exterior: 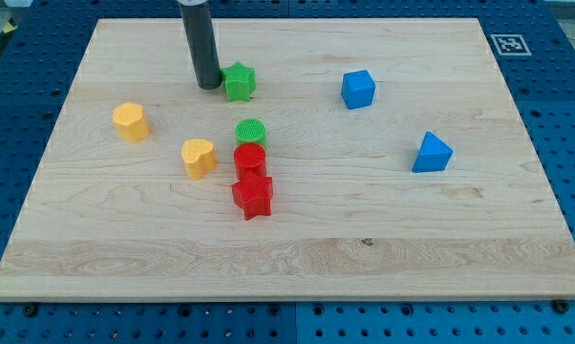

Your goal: Slide green star to the top of green circle

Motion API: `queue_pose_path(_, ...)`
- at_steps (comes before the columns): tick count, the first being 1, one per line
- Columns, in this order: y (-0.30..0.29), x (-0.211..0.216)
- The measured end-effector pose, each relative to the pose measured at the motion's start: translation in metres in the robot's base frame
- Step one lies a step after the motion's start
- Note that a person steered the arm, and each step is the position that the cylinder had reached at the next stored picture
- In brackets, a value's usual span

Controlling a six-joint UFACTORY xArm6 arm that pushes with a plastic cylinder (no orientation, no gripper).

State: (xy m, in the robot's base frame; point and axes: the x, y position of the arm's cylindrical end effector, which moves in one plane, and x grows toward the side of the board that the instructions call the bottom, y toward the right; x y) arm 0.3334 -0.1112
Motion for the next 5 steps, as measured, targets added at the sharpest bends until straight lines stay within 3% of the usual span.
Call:
queue_pose_path(3,0.015,-0.046)
queue_pose_path(5,0.021,-0.017)
